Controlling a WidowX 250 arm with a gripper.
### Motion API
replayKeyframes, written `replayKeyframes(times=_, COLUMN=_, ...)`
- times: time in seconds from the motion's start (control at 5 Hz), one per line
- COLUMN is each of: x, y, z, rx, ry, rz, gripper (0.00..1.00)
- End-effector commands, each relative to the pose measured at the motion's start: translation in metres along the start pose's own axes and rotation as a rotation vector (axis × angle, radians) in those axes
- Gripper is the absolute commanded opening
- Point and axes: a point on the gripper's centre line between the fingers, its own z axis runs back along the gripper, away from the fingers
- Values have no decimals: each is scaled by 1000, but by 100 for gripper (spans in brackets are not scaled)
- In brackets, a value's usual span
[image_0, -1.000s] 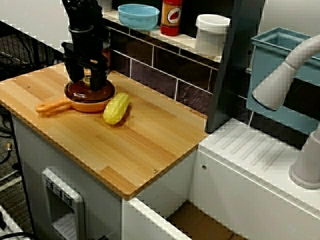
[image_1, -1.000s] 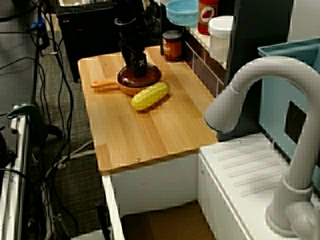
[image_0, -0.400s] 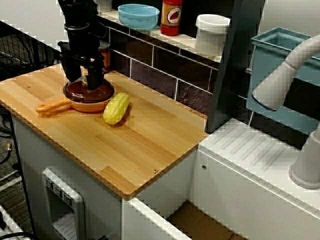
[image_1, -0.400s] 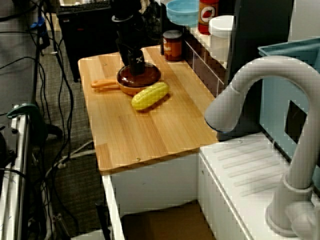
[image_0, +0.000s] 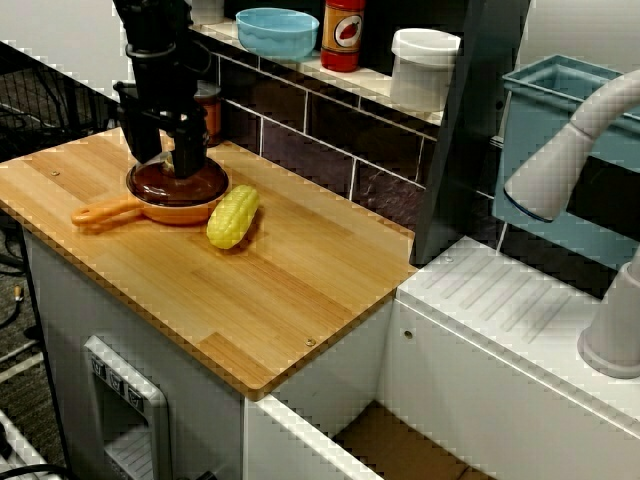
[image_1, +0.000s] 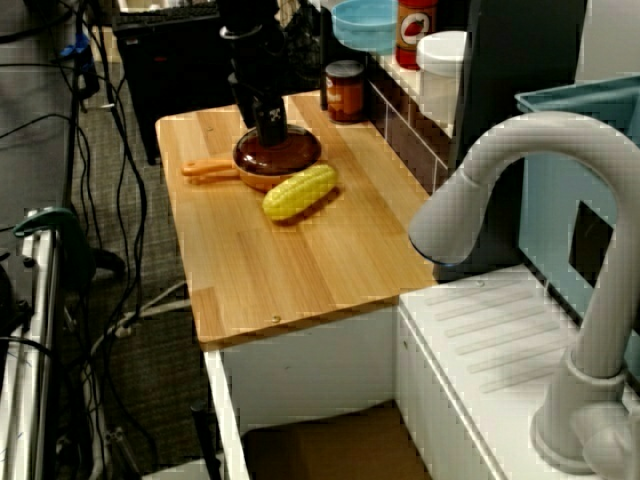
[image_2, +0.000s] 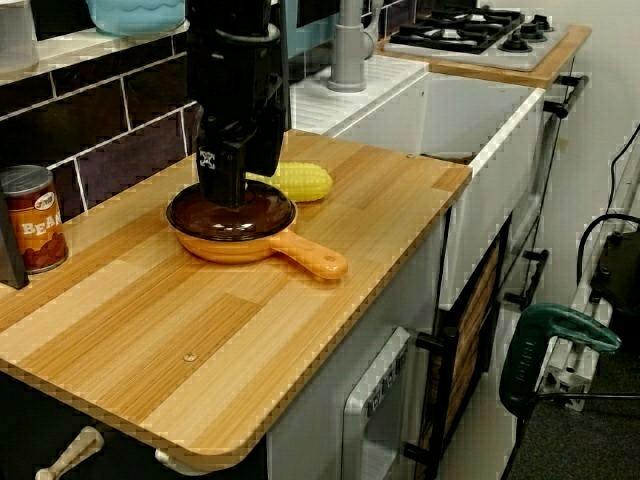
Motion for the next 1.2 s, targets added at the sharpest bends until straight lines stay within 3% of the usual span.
replayKeyframes(times=0.0, x=1, y=0, z=30, rx=1, ry=-80, rz=-4, gripper=100)
replayKeyframes(times=0.6, x=-7, y=-22, z=43, rx=-2, ry=-141, rz=-3, gripper=100)
replayKeyframes(times=1.0, x=-8, y=-41, z=31, rx=25, ry=-148, rz=-35, gripper=100)
